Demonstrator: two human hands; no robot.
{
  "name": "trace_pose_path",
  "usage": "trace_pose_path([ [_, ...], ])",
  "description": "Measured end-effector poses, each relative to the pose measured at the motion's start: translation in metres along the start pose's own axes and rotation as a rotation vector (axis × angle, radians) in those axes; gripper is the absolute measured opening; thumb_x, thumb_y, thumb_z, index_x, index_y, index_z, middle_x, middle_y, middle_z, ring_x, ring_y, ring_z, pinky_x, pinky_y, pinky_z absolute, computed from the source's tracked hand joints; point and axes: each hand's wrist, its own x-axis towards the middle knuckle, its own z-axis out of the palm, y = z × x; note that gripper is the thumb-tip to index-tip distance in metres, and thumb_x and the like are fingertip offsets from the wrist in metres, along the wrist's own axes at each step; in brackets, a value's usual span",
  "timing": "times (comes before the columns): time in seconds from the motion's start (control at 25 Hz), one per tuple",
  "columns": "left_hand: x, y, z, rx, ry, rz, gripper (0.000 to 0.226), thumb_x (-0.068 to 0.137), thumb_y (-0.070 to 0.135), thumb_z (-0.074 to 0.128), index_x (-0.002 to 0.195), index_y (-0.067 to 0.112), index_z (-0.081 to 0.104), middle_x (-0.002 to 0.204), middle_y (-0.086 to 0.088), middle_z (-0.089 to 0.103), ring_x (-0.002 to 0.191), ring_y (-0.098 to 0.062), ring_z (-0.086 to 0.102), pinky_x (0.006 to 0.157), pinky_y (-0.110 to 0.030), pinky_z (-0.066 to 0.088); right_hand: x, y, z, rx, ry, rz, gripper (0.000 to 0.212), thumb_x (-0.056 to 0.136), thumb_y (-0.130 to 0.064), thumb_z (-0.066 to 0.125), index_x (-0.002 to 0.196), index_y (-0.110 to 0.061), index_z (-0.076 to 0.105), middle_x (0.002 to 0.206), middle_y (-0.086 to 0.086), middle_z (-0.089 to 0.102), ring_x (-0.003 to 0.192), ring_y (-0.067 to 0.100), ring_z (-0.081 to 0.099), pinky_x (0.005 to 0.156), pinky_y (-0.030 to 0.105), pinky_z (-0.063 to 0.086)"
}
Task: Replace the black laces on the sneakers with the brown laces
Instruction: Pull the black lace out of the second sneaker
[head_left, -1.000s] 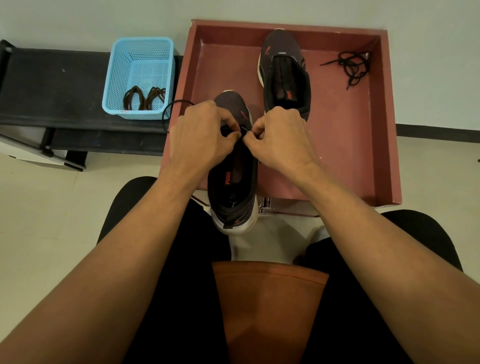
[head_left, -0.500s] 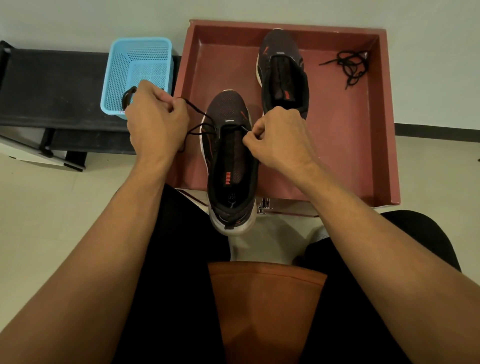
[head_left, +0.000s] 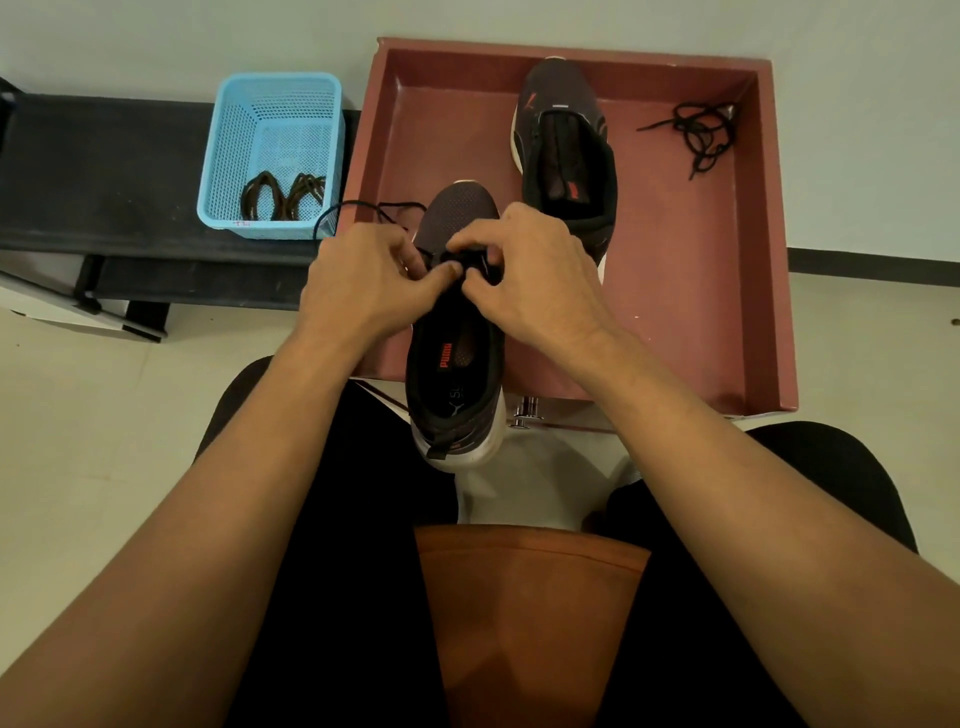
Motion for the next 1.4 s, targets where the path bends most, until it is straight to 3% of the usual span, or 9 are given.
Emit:
trace_pose_path([
  [0.16, -0.002, 0.003, 0.005, 0.041, -0.033, -0.012, 0.028, 0.081, 0.047, 0.076, 0.066, 0.031, 0.059, 0.071, 0.011, 0.065, 0.081, -0.018, 0.069, 0.079, -0.037, 0.058, 0.007, -0.006, 0.010, -0.069, -0.032, 0.009, 0.026, 0.096, -0.042, 0.067, 0.122, -0.045, 0.072, 0.116, -0.005, 0.056, 0.107, 0.026, 0.065, 0.078, 0.038, 0.050],
  [0.32, -0.004, 0.004, -0.003, -0.016, -0.033, -0.008, 0.009, 0.086, 0.038, 0.076, 0.079, 0.032, 0.073, 0.067, 0.016, 0.063, 0.079, -0.017, 0.069, 0.079, -0.039, 0.060, 0.008, -0.005, 0.011, -0.090, 0.028, 0.025, 0.022, 0.091, -0.050, 0.074, 0.112, -0.043, 0.074, 0.107, -0.009, 0.057, 0.102, 0.024, 0.067, 0.072, 0.035, 0.045],
  [0.44, -0.009, 0.003, -0.005, -0.043, -0.040, -0.009, 0.008, 0.086, 0.035, 0.077, 0.085, 0.028, 0.079, 0.068, 0.017, 0.063, 0.081, -0.016, 0.070, 0.082, -0.041, 0.061, 0.008, -0.009, 0.013, -0.118, 0.052, -0.011, 0.016, 0.090, -0.050, 0.076, 0.102, -0.039, 0.076, 0.103, -0.010, 0.056, 0.097, 0.023, 0.068, 0.069, 0.034, 0.043],
  [0.64, -0.009, 0.001, -0.009, -0.078, -0.037, -0.074, 0.014, 0.082, 0.036, 0.078, 0.070, 0.033, 0.070, 0.072, 0.006, 0.072, 0.066, -0.020, 0.069, 0.077, -0.047, 0.064, 0.004, -0.003, -0.007, -0.056, 0.166, 0.034, 0.009, 0.090, -0.035, 0.070, 0.089, -0.027, 0.070, 0.089, -0.012, 0.062, 0.078, 0.016, 0.066, 0.067, 0.038, 0.058],
  [0.72, -0.009, 0.000, -0.012, -0.060, -0.041, -0.066, 0.015, 0.082, 0.036, 0.078, 0.069, 0.031, 0.071, 0.070, 0.008, 0.071, 0.064, -0.016, 0.067, 0.078, -0.045, 0.064, 0.002, 0.005, -0.017, -0.107, 0.217, 0.073, 0.009, 0.088, -0.029, 0.067, 0.090, -0.021, 0.067, 0.088, -0.007, 0.065, 0.075, 0.018, 0.065, 0.067, 0.039, 0.059],
  [0.84, -0.009, 0.000, -0.013, -0.052, -0.048, -0.067, 0.018, 0.083, 0.036, 0.078, 0.068, 0.029, 0.070, 0.065, 0.008, 0.069, 0.060, -0.011, 0.065, 0.078, -0.043, 0.064, -0.004, -0.002, -0.017, -0.134, 0.197, -0.046, 0.015, 0.088, -0.022, 0.064, 0.102, -0.019, 0.066, 0.099, -0.004, 0.058, 0.077, 0.019, 0.062, 0.064, 0.037, 0.056],
  [1.04, -0.011, 0.001, -0.011, -0.058, -0.063, -0.065, 0.016, 0.083, 0.036, 0.077, 0.071, 0.026, 0.074, 0.059, 0.004, 0.069, 0.049, -0.015, 0.068, 0.068, -0.034, 0.063, -0.005, -0.022, 0.004, -0.245, -0.007, -0.132, 0.026, 0.093, -0.045, 0.072, 0.115, -0.030, 0.074, 0.122, -0.002, 0.051, 0.090, 0.024, 0.066, 0.068, 0.039, 0.054],
  [1.2, -0.013, 0.003, -0.013, -0.058, -0.062, -0.070, 0.016, 0.083, 0.037, 0.077, 0.072, 0.026, 0.074, 0.056, 0.008, 0.067, 0.047, -0.013, 0.069, 0.061, -0.023, 0.056, -0.001, -0.019, 0.008, -0.257, 0.008, -0.110, 0.021, 0.094, -0.048, 0.072, 0.108, -0.032, 0.075, 0.118, -0.004, 0.055, 0.097, 0.025, 0.066, 0.070, 0.038, 0.047],
  [1.4, -0.015, 0.005, -0.014, -0.048, -0.063, -0.079, 0.019, 0.084, 0.038, 0.076, 0.069, 0.028, 0.070, 0.058, 0.008, 0.067, 0.049, -0.013, 0.069, 0.055, -0.017, 0.050, 0.000, -0.016, 0.008, -0.256, 0.018, -0.085, 0.018, 0.096, -0.047, 0.068, 0.104, -0.033, 0.074, 0.114, -0.006, 0.061, 0.098, 0.024, 0.067, 0.072, 0.039, 0.050],
])
